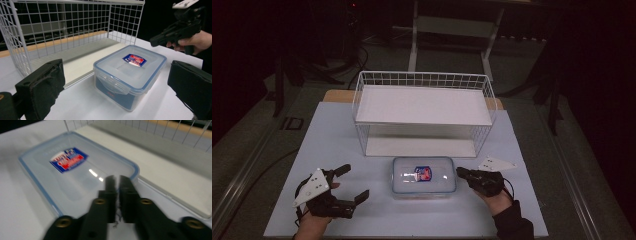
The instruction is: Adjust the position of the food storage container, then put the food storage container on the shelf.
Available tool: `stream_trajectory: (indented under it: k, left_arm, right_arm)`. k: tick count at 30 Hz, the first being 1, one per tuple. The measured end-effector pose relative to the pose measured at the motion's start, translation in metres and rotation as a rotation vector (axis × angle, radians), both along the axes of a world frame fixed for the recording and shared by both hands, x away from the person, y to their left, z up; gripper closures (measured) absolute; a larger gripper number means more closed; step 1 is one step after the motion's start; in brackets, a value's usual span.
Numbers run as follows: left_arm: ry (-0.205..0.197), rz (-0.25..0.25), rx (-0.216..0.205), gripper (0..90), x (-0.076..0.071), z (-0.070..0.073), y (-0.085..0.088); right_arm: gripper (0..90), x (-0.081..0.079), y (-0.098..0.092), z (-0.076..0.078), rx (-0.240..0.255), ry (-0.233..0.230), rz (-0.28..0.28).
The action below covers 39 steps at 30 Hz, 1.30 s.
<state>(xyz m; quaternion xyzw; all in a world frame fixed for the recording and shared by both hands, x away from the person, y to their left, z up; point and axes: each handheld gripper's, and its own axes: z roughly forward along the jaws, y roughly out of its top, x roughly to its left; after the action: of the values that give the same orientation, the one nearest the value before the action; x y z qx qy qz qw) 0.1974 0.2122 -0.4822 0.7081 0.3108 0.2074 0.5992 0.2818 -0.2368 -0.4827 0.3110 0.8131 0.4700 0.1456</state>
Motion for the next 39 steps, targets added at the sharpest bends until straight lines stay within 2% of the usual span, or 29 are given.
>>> stream_trajectory:
  k: [1,2,3,5,6,7,9,10,12,13,14,18,21,23,25,27,29,34,36,39]
  left_arm:
    - [0.000,-0.006,-0.003,1.2,0.000,0.000,-0.001]
    - [0.000,-0.016,-0.008,1.2,0.000,0.000,-0.002]
    - [0.003,-0.030,-0.017,1.1,0.000,0.000,-0.003]
    - [0.005,-0.044,-0.025,1.1,0.000,-0.001,-0.003]
    - [0.011,-0.060,-0.008,1.1,0.001,-0.001,-0.006]
    - [0.015,-0.065,-0.004,1.2,0.001,0.000,-0.007]
    - [0.032,-0.078,0.007,1.2,0.003,0.003,-0.011]
    - [0.037,-0.085,0.019,1.2,0.003,0.005,-0.013]
    - [0.041,-0.099,0.037,1.2,0.004,0.009,-0.017]
    - [0.051,-0.108,0.047,1.2,0.004,0.012,-0.019]
    - [0.061,-0.119,0.052,1.2,0.005,0.014,-0.021]
    - [0.105,-0.169,0.004,1.2,0.009,0.024,-0.027]
    - [0.109,-0.178,-0.006,1.2,0.014,0.033,-0.031]
    - [0.120,-0.178,-0.021,1.2,0.019,0.038,-0.032]
    - [0.141,-0.181,-0.029,1.2,0.024,0.043,-0.034]
    - [0.152,-0.176,-0.015,1.2,0.029,0.047,-0.038]
    - [0.171,-0.177,0.000,1.1,0.033,0.049,-0.042]
    - [0.202,-0.174,0.029,1.2,0.046,0.049,-0.052]
    - [0.219,-0.173,0.021,1.1,0.051,0.046,-0.054]
    - [0.275,-0.174,0.006,1.2,0.060,0.040,-0.056]
  right_arm:
    - [59.6,-0.005,0.000,0.005,0.023,-0.025,-0.012]
    - [59.6,-0.005,0.000,0.005,0.023,-0.025,-0.012]
    - [47.2,-0.010,-0.001,0.009,0.042,-0.043,-0.017]
    - [47.2,-0.010,-0.001,0.009,0.042,-0.043,-0.017]
    - [40.6,-0.011,-0.002,0.011,0.056,-0.046,-0.020]
    - [30.5,-0.013,-0.005,0.015,0.105,-0.047,-0.013]
    - [16.7,-0.016,-0.005,0.019,0.118,-0.053,0.001]
    - [14.0,-0.019,-0.005,0.022,0.118,-0.065,0.008]
    - [13.0,-0.024,-0.006,0.028,0.149,-0.088,0.007]
    - [10.9,-0.027,-0.007,0.031,0.156,-0.110,0.017]
    - [10.9,-0.030,-0.007,0.034,0.154,-0.150,0.024]
    - [11.3,-0.040,-0.008,0.045,0.136,-0.236,0.027]
    - [14.3,-0.044,-0.009,0.049,0.115,-0.271,0.015]
    - [15.4,-0.045,-0.008,0.050,0.107,-0.277,0.017]
    - [17.7,-0.046,-0.006,0.050,0.099,-0.256,0.015]
    - [17.7,-0.046,-0.003,0.050,0.087,-0.217,0.008]
    - [17.7,-0.045,-0.002,0.048,0.107,-0.210,0.016]
    - [17.6,-0.047,0.002,0.049,0.115,-0.247,0.025]
    - [15.4,-0.049,0.002,0.050,0.122,-0.260,0.020]
    - [13.2,-0.050,0.003,0.051,0.137,-0.258,0.008]
